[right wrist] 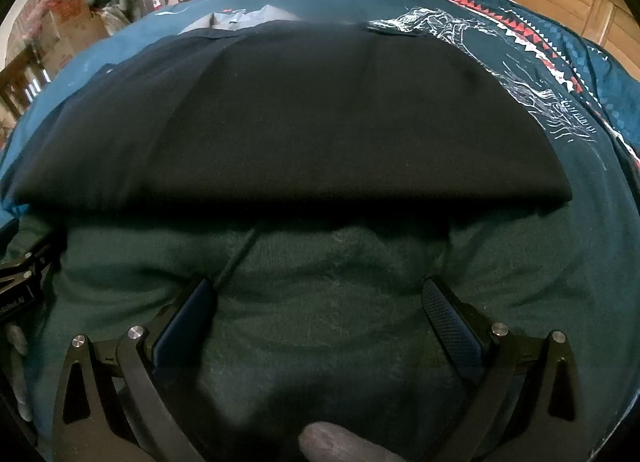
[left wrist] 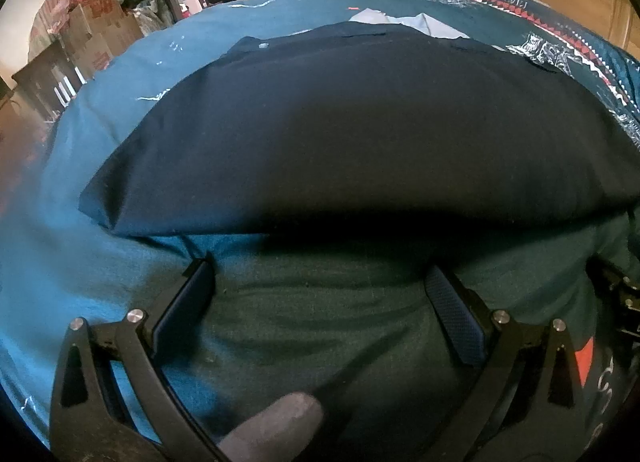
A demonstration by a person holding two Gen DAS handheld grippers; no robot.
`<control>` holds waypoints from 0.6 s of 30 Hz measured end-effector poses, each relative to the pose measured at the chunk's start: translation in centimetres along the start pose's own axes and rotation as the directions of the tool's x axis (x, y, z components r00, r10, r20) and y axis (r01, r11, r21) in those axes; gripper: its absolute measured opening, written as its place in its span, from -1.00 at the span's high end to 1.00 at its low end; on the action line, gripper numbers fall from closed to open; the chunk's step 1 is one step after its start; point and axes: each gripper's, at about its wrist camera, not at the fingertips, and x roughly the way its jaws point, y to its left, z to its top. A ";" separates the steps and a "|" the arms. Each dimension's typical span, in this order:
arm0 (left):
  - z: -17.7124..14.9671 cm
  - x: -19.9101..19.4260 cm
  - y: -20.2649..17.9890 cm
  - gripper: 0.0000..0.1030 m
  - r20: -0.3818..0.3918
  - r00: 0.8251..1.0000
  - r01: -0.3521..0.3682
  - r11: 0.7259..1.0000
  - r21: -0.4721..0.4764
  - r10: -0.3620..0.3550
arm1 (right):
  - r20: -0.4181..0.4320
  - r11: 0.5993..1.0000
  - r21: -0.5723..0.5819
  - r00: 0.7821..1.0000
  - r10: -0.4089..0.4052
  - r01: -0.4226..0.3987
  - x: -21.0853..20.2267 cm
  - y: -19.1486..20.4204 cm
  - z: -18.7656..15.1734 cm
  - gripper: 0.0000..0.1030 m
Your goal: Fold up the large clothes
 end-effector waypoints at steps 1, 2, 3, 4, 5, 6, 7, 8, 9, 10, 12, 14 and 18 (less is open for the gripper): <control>0.1 0.0 -0.2 -1.00 -0.002 1.000 -0.010 1.000 -0.002 0.010 | 0.001 1.000 -0.001 1.000 0.001 -0.001 -0.1 0.0 0.0 -1.00; 0.1 0.0 -0.3 -1.00 -0.005 1.000 -0.018 1.000 -0.002 0.018 | 0.001 1.000 -0.004 1.000 0.005 -0.005 -0.1 -0.1 0.0 -1.00; 0.1 0.0 -0.4 -1.00 -0.006 1.000 -0.024 1.000 -0.003 0.024 | 0.003 1.000 -0.004 1.000 0.010 -0.010 -0.2 -0.2 0.0 -1.00; 0.1 0.0 -0.3 -1.00 -0.008 1.000 -0.025 1.000 -0.006 0.024 | 0.005 1.000 -0.005 1.000 0.015 -0.015 -0.2 -0.3 -0.1 -1.00; 0.0 -0.1 -0.3 -1.00 -0.008 1.000 -0.023 1.000 -0.008 0.023 | 0.006 1.000 -0.010 1.000 0.018 -0.018 -0.3 -0.3 -0.1 -1.00; 0.0 -0.1 -0.2 -1.00 -0.006 1.000 -0.020 1.000 -0.009 0.020 | 0.006 1.000 -0.016 1.000 0.019 -0.019 -0.3 -0.3 -0.2 -1.00; 0.0 0.0 -0.2 -1.00 -0.004 1.000 -0.017 1.000 -0.011 0.017 | 0.007 1.000 -0.023 1.000 0.021 -0.021 -0.4 -0.4 -0.2 -1.00; 0.0 0.0 -0.1 -1.00 -0.003 1.000 -0.014 1.000 -0.013 0.014 | 0.006 0.999 -0.027 1.000 0.022 -0.022 -0.3 -0.4 -0.2 -1.00; 0.0 0.1 -0.1 -1.00 -0.003 1.000 -0.010 1.000 -0.015 0.010 | 0.005 0.999 -0.027 1.000 0.023 -0.023 -0.3 -0.4 -0.2 -1.00; -0.1 0.1 0.0 -1.00 -0.001 1.000 -0.007 1.000 -0.017 0.006 | 0.005 0.999 -0.027 1.000 0.022 -0.022 -0.2 -0.4 -0.1 -1.00; -0.1 0.1 0.0 -1.00 0.002 1.000 -0.003 1.000 -0.018 0.003 | 0.017 0.999 -0.028 1.000 0.023 -0.023 -0.2 -0.4 -0.3 -1.00; -0.2 0.1 0.0 -1.00 0.005 1.000 -0.004 1.000 -0.018 0.004 | 0.030 0.999 -0.027 0.999 0.024 -0.023 -0.3 -0.4 -0.4 -1.00; -0.2 0.1 0.1 -1.00 0.005 1.000 0.001 1.000 -0.020 -0.001 | 0.046 0.999 -0.026 0.999 0.026 -0.025 -0.3 -0.5 -0.6 -1.00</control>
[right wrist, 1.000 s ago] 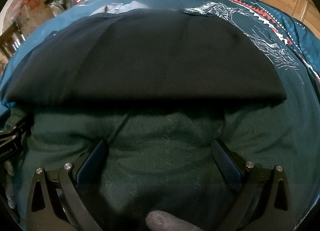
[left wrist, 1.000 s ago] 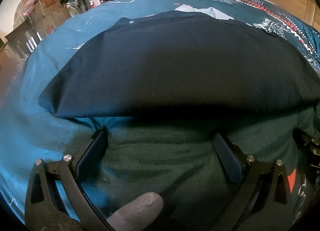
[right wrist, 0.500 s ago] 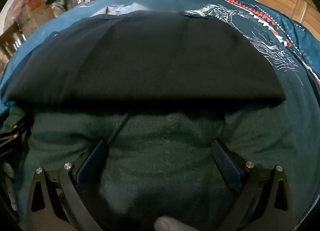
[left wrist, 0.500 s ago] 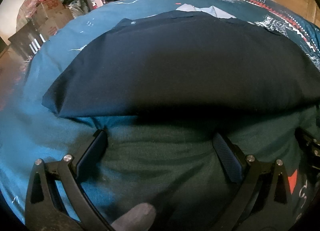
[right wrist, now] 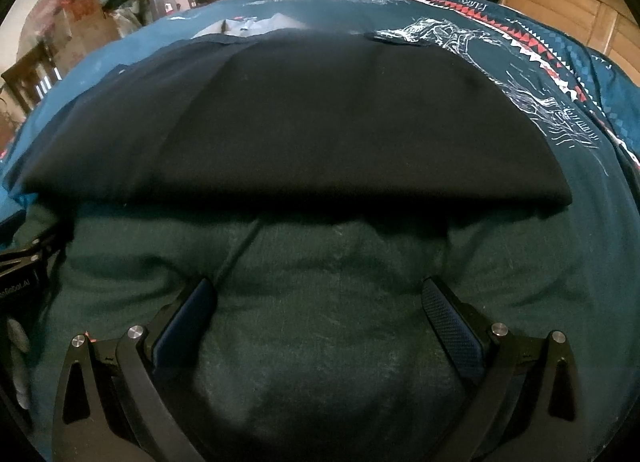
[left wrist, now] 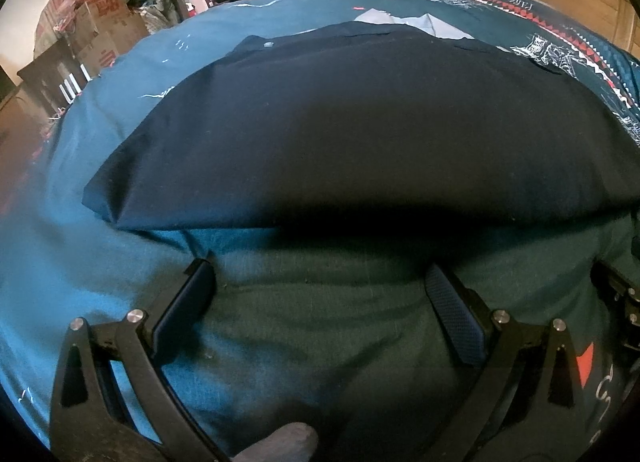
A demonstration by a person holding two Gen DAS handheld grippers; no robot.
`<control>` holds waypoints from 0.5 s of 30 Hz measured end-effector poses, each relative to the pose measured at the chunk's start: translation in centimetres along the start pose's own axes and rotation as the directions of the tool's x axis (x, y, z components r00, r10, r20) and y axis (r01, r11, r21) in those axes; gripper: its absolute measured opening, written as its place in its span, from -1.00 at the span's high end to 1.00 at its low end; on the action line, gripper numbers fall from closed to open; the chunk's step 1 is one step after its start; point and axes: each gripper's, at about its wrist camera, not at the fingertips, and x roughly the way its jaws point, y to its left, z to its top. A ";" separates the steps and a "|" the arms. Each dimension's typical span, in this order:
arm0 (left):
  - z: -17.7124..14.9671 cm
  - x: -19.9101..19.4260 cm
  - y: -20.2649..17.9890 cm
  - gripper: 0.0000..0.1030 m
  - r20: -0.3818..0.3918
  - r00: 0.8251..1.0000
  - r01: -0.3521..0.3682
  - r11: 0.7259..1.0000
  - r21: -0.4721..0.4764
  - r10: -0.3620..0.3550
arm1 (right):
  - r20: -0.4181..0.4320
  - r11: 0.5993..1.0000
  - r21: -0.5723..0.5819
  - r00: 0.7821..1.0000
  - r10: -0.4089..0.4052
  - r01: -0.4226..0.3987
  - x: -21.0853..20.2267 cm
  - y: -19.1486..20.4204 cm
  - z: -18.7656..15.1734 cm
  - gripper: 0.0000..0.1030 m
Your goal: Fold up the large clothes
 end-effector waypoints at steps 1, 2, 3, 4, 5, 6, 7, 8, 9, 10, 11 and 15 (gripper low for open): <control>0.0 0.0 0.0 -1.00 0.000 1.000 0.001 1.000 0.000 -0.001 | 0.001 1.000 0.001 1.000 0.000 0.000 0.0 0.0 0.0 -1.00; 0.0 0.0 0.0 -1.00 0.000 1.000 0.001 1.000 -0.001 -0.001 | 0.001 1.000 0.001 1.000 0.000 0.000 0.0 0.0 0.0 -1.00; 0.0 0.0 0.0 -1.00 0.001 1.000 0.002 1.000 -0.002 -0.002 | 0.003 1.000 0.001 1.000 0.000 0.000 0.0 0.0 0.0 -1.00; 0.0 0.0 -0.1 -1.00 0.001 1.000 0.003 1.000 -0.002 -0.003 | 0.004 1.000 0.002 1.000 -0.001 0.001 0.0 0.1 -0.1 -1.00; 0.0 0.0 -0.1 -1.00 0.001 1.000 0.003 1.000 -0.003 -0.003 | 0.005 1.000 0.002 1.000 0.000 0.000 0.0 0.0 -0.1 -1.00; 0.0 0.0 -0.1 -1.00 0.001 1.000 0.004 1.000 -0.003 -0.004 | 0.006 1.000 0.002 1.000 0.000 0.000 0.0 0.0 -0.1 -1.00; 0.0 0.0 -0.1 -1.00 0.001 1.000 0.004 1.000 -0.003 -0.004 | 0.006 1.000 0.002 1.000 -0.001 0.001 0.0 0.0 -0.1 -1.00; 0.0 0.0 -0.1 -1.00 0.001 1.000 0.004 1.000 -0.003 -0.004 | 0.006 1.000 0.002 1.000 0.000 0.000 0.0 0.0 -0.1 -1.00; 0.0 0.0 -0.1 -1.00 0.001 1.000 0.004 1.000 -0.003 -0.004 | 0.007 1.000 0.003 1.000 0.000 0.000 0.0 0.0 -0.1 -1.00; 0.0 0.0 -0.1 -1.00 0.001 1.000 0.004 1.000 -0.003 -0.004 | 0.008 1.000 0.003 1.000 0.000 0.000 0.0 0.0 -0.1 -1.00; 0.0 0.0 -0.1 -1.00 0.001 1.000 0.003 1.000 -0.003 -0.003 | 0.009 1.000 0.003 1.000 0.000 0.000 0.0 0.0 -0.2 -1.00; 0.0 0.0 -0.1 -1.00 0.001 1.000 0.006 1.000 -0.004 -0.006 | 0.012 1.000 0.003 1.000 0.001 -0.001 0.0 0.1 -0.3 -1.00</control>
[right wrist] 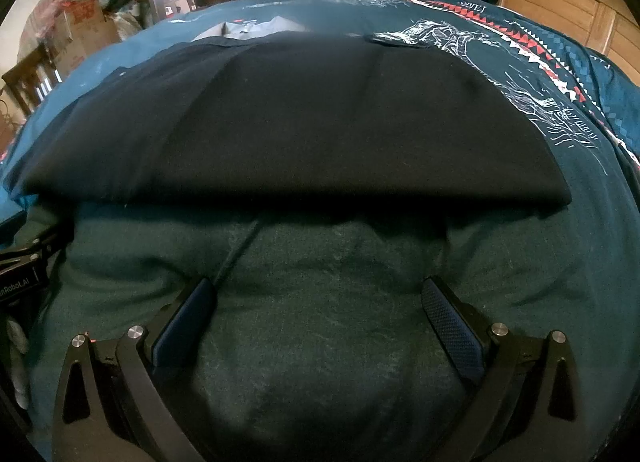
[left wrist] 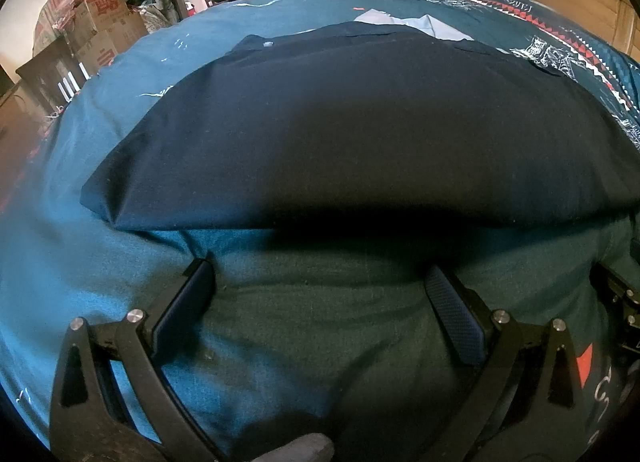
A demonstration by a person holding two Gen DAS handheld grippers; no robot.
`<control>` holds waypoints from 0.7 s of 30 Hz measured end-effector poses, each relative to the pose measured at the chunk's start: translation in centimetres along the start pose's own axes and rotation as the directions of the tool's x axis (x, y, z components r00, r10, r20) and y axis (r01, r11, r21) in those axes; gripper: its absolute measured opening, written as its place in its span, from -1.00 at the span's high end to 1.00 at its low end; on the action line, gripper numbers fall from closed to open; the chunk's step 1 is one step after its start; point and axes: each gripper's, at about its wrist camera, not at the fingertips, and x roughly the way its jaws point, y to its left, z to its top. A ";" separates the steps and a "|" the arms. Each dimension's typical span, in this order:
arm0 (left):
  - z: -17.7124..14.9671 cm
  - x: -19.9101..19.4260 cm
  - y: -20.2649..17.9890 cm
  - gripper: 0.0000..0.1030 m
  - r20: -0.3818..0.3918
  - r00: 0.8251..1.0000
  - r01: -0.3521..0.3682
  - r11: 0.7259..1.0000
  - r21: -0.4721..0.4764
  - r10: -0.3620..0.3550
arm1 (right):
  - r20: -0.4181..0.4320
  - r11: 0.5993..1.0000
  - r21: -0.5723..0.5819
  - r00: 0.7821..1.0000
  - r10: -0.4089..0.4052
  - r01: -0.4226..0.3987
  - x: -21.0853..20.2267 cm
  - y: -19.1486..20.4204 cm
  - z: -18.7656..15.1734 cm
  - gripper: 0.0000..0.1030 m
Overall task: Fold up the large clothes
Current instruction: 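Roll the left gripper and grasp the side edge of the dark shirt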
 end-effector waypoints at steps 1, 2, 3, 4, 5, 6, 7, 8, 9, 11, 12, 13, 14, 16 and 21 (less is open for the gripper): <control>0.0 0.0 0.0 -1.00 0.000 1.000 0.001 1.000 0.000 -0.001 | 0.000 1.000 0.000 1.000 0.000 0.000 0.0 0.0 0.0 -1.00; 0.1 0.1 0.0 -1.00 -0.001 1.000 0.002 1.000 -0.001 -0.002 | 0.001 1.000 0.000 1.000 0.000 0.000 0.0 0.0 0.0 -1.00; 0.1 0.1 -0.1 -1.00 -0.001 1.000 0.002 1.000 -0.001 -0.002 | 0.001 1.000 0.000 1.000 0.001 -0.001 0.0 0.0 0.0 -1.00; 0.1 0.1 -0.1 -1.00 -0.001 1.000 0.003 1.000 -0.002 -0.003 | 0.001 1.000 0.000 1.000 0.001 -0.001 0.0 0.0 0.0 -1.00; 0.1 0.0 -0.1 -1.00 -0.001 1.000 0.002 1.000 -0.001 -0.002 | 0.002 1.000 0.000 1.000 0.001 -0.001 0.0 0.0 0.0 -1.00; 0.1 0.0 -0.1 -1.00 -0.002 1.000 0.002 1.000 -0.001 -0.002 | 0.002 1.000 0.001 1.000 0.001 -0.001 0.0 0.0 0.0 -1.00; 0.1 0.0 0.0 -1.00 -0.005 1.000 0.004 1.000 -0.001 -0.004 | 0.001 1.000 0.001 1.000 0.001 -0.001 0.0 0.0 0.0 -1.00; 0.2 -0.2 0.0 -1.00 -0.008 1.000 0.012 1.000 -0.004 -0.012 | 0.001 1.000 0.000 1.000 0.003 -0.003 -0.1 0.0 0.0 -1.00; 0.2 -0.5 0.3 -1.00 -0.010 1.000 0.030 0.999 -0.016 -0.030 | 0.001 1.000 0.000 1.000 0.004 -0.004 -0.1 0.0 0.0 -1.00; 0.1 -1.5 1.4 -1.00 -0.010 0.996 0.091 0.993 -0.075 -0.092 | 0.001 1.000 -0.005 1.000 0.012 -0.012 -0.1 -0.1 0.0 -1.00; 0.1 -2.1 2.2 -0.99 0.000 0.992 0.127 0.986 -0.111 -0.128 | 0.001 1.000 -0.008 1.000 0.014 -0.014 -0.1 -0.1 0.0 -1.00; 0.0 -2.8 3.2 -0.93 0.013 0.986 0.166 0.974 -0.156 -0.166 | 0.001 1.000 -0.011 1.000 0.016 -0.016 -0.1 -0.1 0.1 -1.00; 0.0 -3.6 4.7 -0.75 0.031 0.977 0.213 0.954 -0.213 -0.211 | 0.002 1.000 -0.014 1.000 0.016 -0.016 -0.1 -0.1 0.1 -1.00; -0.1 -4.6 7.8 -0.56 0.085 0.952 0.304 0.893 -0.332 -0.293 | 0.004 1.000 -0.015 1.000 0.016 -0.016 -0.1 -0.1 0.2 -1.00; -0.7 -2.7 16.3 -0.23 0.245 0.843 0.521 0.609 -0.599 -0.479 | 0.010 1.000 -0.014 1.000 0.016 -0.016 0.0 -0.1 0.1 -1.00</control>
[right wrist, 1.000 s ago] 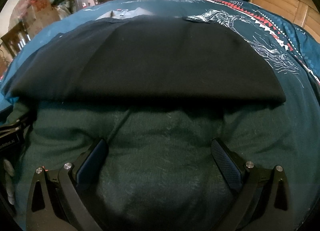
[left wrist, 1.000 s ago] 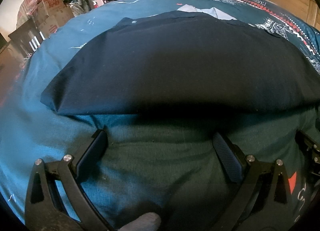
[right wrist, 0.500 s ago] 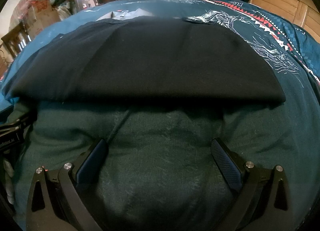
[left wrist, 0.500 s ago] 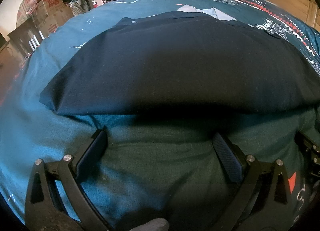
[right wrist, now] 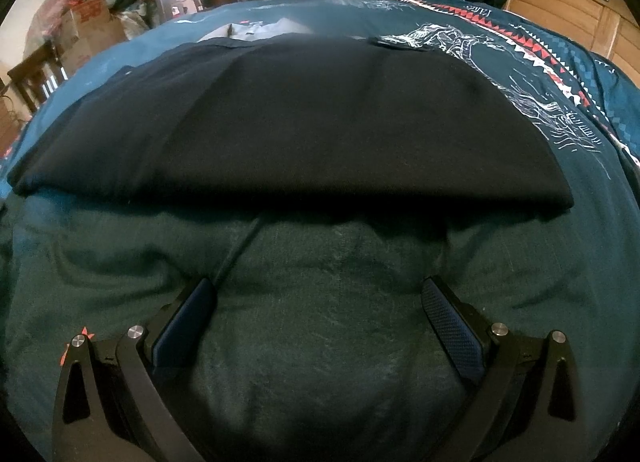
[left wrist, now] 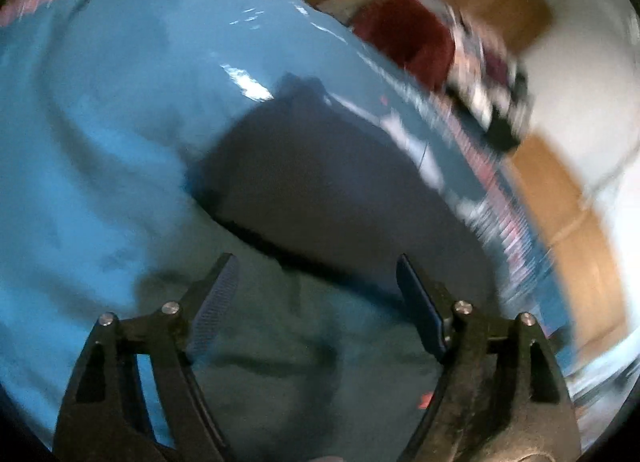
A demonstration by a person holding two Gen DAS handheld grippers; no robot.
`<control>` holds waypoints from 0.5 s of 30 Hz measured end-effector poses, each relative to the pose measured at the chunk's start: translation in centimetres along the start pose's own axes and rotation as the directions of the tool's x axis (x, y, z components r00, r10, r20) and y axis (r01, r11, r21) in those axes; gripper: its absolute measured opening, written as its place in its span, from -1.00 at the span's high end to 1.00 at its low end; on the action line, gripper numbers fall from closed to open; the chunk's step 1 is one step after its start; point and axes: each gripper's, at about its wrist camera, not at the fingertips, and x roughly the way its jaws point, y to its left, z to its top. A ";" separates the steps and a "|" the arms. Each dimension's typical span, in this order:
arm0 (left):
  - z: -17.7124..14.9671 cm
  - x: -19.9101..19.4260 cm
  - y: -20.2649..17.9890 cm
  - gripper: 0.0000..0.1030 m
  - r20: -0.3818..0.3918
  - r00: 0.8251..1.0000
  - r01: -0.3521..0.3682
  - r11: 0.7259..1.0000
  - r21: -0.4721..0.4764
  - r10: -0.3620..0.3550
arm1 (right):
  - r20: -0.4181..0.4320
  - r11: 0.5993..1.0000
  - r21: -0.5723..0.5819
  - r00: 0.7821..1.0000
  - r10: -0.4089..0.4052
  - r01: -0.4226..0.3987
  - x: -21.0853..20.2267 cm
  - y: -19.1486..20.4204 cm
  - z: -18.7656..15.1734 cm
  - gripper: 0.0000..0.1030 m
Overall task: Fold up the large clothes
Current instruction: 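Roll the left gripper and grasp the side edge of the dark shirt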
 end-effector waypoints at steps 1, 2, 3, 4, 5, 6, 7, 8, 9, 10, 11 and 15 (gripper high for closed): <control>0.5 0.4 1.0 -0.12 -0.012 0.999 0.034 0.998 -0.047 -0.034 | 0.001 1.000 0.000 1.000 0.001 -0.001 0.0 0.0 -0.1 -1.00; 0.8 0.9 1.8 0.06 -0.026 0.998 0.050 0.996 -0.080 -0.052 | 0.002 1.000 0.000 1.000 0.001 -0.001 0.0 0.0 -0.1 -1.00; 1.1 1.5 2.3 0.18 -0.037 0.998 0.047 0.995 -0.090 -0.050 | 0.003 1.000 0.001 1.000 0.002 -0.002 0.0 0.0 -0.1 -1.00; 1.2 2.1 2.4 0.25 -0.047 0.998 0.040 0.996 -0.084 -0.044 | 0.004 1.000 0.001 1.000 0.002 -0.002 0.0 0.0 -0.1 -1.00; 1.2 2.5 2.3 0.38 -0.052 0.998 0.031 0.997 -0.075 -0.035 | 0.005 1.000 0.001 1.000 0.003 -0.003 0.0 0.0 -0.1 -1.00; 1.2 2.9 2.1 0.43 -0.052 0.998 0.023 0.998 -0.063 -0.026 | 0.005 1.000 0.001 1.000 0.003 -0.003 0.0 0.0 -0.1 -1.00; 1.3 3.2 1.8 0.46 -0.047 0.999 0.019 0.998 -0.053 -0.022 | 0.005 1.000 0.001 1.000 0.002 -0.002 0.0 0.0 -0.1 -1.00; 1.4 3.4 1.5 0.51 -0.040 0.999 0.019 0.999 -0.048 -0.021 | 0.005 1.000 0.001 1.000 0.002 -0.002 0.0 0.0 -0.1 -1.00; 1.5 3.7 1.1 0.55 -0.032 0.999 0.019 0.999 -0.042 -0.021 | 0.004 1.000 0.000 1.000 0.002 -0.002 0.0 0.0 -0.1 -1.00; 1.7 3.8 1.0 0.56 -0.028 0.999 0.016 0.999 -0.039 -0.018 | 0.004 1.000 0.000 1.000 0.002 -0.002 0.0 0.0 -0.1 -1.00; 1.7 4.1 0.9 0.57 -0.026 1.000 0.005 0.999 -0.039 -0.006 | 0.004 1.000 -0.001 1.000 0.001 -0.001 0.0 0.0 -0.1 -1.00; 0.5 3.1 1.6 0.62 -0.017 0.998 -0.059 0.997 -0.053 0.058 | 0.005 1.000 -0.001 1.000 0.003 -0.003 0.0 0.0 -0.1 -1.00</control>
